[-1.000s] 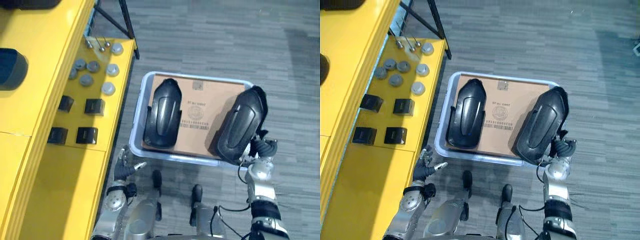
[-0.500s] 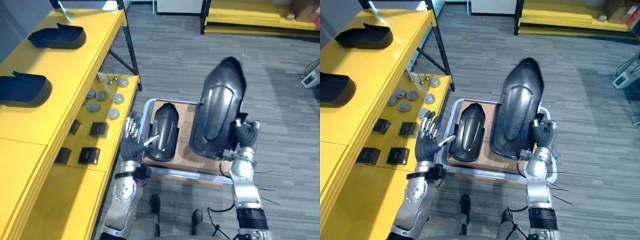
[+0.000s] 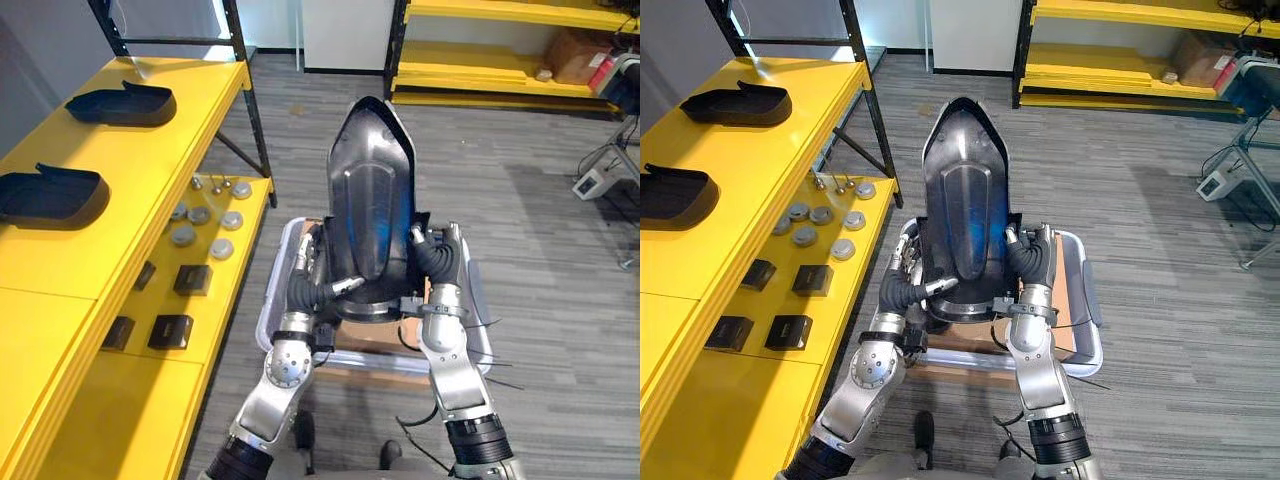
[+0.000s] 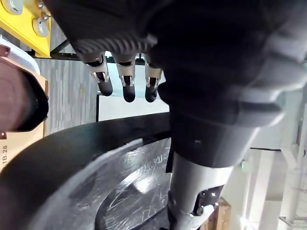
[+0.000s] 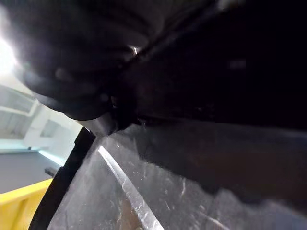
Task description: Walk over and take plastic housings, then place them on the shelf
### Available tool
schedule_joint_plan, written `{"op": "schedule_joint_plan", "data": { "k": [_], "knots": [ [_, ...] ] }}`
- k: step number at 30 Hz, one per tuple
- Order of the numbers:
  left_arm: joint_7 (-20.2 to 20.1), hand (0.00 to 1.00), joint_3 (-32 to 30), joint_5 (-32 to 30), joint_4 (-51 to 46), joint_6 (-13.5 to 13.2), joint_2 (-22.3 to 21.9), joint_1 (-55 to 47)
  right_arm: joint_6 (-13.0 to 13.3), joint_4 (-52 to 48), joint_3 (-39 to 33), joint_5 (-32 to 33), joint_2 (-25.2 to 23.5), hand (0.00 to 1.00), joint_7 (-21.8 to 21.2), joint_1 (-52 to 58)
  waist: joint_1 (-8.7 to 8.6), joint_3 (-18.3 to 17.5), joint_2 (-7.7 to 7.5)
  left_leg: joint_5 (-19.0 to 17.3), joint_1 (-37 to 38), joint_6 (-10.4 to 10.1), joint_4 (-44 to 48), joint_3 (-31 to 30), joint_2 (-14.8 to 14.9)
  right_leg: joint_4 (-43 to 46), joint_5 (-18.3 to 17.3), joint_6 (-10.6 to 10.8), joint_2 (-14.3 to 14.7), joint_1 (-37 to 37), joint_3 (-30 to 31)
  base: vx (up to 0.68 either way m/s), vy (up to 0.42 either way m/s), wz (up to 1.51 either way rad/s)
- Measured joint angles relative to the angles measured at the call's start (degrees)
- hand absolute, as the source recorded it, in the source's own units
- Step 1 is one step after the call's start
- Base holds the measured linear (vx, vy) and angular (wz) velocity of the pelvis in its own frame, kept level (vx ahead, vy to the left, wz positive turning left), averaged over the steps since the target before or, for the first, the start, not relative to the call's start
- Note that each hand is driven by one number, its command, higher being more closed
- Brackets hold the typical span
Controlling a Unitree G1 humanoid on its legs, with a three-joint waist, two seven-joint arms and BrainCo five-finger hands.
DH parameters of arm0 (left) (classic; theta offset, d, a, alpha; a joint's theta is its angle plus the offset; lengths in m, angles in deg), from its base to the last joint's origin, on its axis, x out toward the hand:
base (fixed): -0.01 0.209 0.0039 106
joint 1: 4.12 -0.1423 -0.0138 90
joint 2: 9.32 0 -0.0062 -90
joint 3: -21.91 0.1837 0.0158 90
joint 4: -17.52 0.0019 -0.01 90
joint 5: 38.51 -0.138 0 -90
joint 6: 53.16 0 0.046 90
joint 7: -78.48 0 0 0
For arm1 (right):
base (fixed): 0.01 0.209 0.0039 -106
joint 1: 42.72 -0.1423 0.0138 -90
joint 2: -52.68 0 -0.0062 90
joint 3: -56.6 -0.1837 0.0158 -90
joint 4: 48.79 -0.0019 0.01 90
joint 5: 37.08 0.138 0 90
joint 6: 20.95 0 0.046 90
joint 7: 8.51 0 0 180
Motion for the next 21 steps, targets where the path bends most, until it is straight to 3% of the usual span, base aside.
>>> {"op": "schedule_joint_plan", "data": {
  "k": [3, 4, 10, 14, 21],
  "knots": [
    [-0.04, 1.00, 0.71, 2.18, 1.58, 0.00, 0.24, 1.33, 0.00, 0.15, 0.56, 0.04, 0.46, 1.00, -0.13, 0.00, 0.09, -0.64, -0.01, -0.12, 0.01, -0.18, 0.00, 0.03, 0.09, -0.04, 0.01, -0.01, 0.06, 0.00, 0.05, 0.00, 0.000, 0.00],
    [-0.04, 1.00, 0.83, 2.42, 1.69, 0.00, 0.34, 1.32, 0.00, 0.24, 0.70, 0.06, 0.63, 0.00, -0.15, 0.00, 0.07, -0.87, 0.02, -0.12, 0.01, -0.18, 0.00, 0.07, 0.08, -0.06, 0.01, -0.02, 0.06, 0.00, 0.08, 0.00, 0.000, 0.00],
    [0.79, 1.00, -0.21, 5.57, 3.23, 0.03, 1.36, 1.38, 0.39, 0.26, 4.49, 3.12, 2.71, 0.00, -2.64, 0.03, -0.15, -2.47, -0.13, -0.12, 0.23, -0.17, 0.00, 0.20, 0.16, -0.07, 0.01, -0.06, 0.14, 0.04, 0.22, 0.00, -0.003, -0.01],
    [1.34, 1.00, -1.08, 6.70, 3.51, 0.37, 1.73, 1.37, 2.28, 0.25, 6.02, 4.04, 2.81, 0.00, -3.03, 0.03, -0.08, -2.65, -0.17, -0.12, 0.34, -0.18, 0.00, 0.09, 0.14, 0.10, -0.16, -0.32, 0.11, 0.17, 0.22, 0.00, 0.001, 0.02],
    [0.83, 1.00, -3.66, 3.97, 1.70, 0.52, 2.47, 0.86, 4.59, -0.39, 4.88, 11.30, 4.51, 0.00, -6.88, 0.03, 0.15, -2.95, -0.47, -0.17, 1.01, -0.24, -0.01, -0.06, 0.11, 0.03, -0.19, -0.36, 0.10, 1.02, 0.04, 0.00, 0.000, 0.00]
  ]
}}
